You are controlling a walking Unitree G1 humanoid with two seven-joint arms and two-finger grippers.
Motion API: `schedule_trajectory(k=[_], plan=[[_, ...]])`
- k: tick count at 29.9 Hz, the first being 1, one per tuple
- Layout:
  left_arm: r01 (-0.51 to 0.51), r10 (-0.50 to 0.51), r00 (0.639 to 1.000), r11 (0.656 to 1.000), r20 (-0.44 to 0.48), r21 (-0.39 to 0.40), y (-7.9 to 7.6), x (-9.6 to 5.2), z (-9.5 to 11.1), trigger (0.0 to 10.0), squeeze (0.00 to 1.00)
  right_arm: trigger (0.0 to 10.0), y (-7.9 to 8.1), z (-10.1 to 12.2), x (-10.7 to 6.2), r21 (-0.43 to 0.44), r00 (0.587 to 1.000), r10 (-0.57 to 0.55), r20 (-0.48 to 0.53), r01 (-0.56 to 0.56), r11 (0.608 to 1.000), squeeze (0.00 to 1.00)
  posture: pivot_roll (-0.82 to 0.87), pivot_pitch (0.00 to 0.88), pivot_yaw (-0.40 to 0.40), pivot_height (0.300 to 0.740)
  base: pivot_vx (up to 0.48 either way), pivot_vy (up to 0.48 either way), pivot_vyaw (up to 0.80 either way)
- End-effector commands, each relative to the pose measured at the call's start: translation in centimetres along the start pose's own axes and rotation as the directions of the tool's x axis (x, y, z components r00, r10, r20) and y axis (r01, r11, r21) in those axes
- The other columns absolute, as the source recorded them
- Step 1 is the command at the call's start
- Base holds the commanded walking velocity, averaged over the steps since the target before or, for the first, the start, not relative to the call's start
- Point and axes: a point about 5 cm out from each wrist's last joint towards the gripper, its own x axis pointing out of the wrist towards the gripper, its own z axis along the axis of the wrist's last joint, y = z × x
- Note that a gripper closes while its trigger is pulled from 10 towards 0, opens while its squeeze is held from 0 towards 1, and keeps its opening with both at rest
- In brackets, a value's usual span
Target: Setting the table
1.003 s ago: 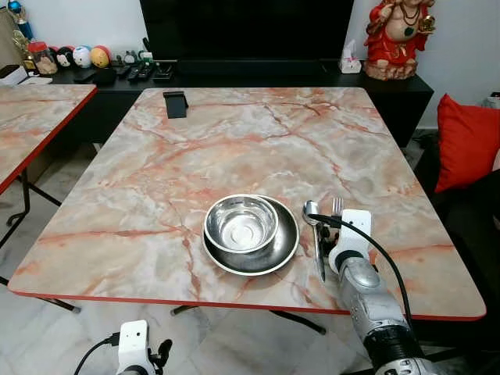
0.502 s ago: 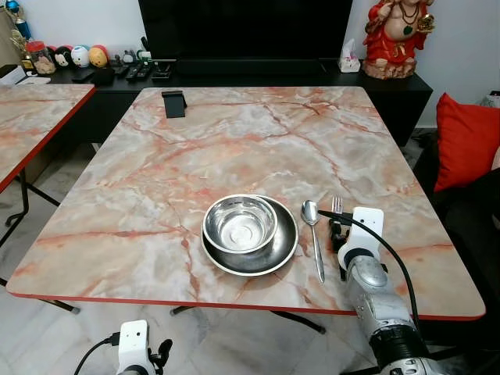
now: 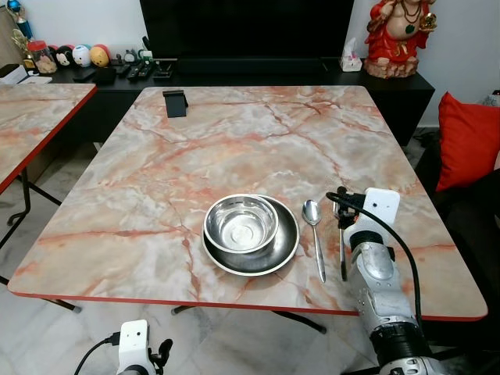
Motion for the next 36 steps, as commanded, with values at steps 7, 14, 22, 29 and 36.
schedule_trajectory(k=[7,14,22,29,36], plan=[[-0.023,0.022,0.999,1.000,-0.026,-0.013,0.9,-0.4,-0.8,10.0,0.00,10.0,1.1,1.6,-0.7,-0.041,0.986,0.089,0.142,-0.084,0.996,0.00,-0.06,0.000,0.029,0.740,0.000,0.000,0.00],[-0.034,0.032,0.998,0.999,-0.049,-0.032,0.9,-0.6,-1.4,10.0,0.00,10.0,0.6,2.1,-0.4,-0.043,0.985,0.079,0.153,-0.073,0.996,0.00,-0.07,0.000,0.011,0.740,0.000,0.000,0.00],[-0.034,0.031,0.998,0.999,-0.052,-0.042,0.7,-0.5,-1.4,10.0,0.00,10.0,0.5,1.9,-0.4,-0.038,0.987,0.066,0.148,-0.062,0.997,0.00,-0.07,0.000,0.010,0.740,0.000,0.208,0.00],[-0.028,0.026,0.998,0.999,-0.054,-0.033,0.7,-0.4,-1.3,10.0,0.00,10.0,0.7,2.2,-0.3,-0.035,0.984,0.066,0.163,-0.061,0.998,0.00,-0.07,0.000,0.016,0.740,0.000,0.326,0.00],[-0.021,0.020,0.999,0.999,-0.050,-0.026,0.6,-0.4,-1.1,10.0,0.00,10.0,0.5,1.9,-0.6,-0.039,0.985,0.059,0.163,-0.054,0.998,0.00,-0.07,0.000,0.021,0.740,0.000,0.466,0.00]])
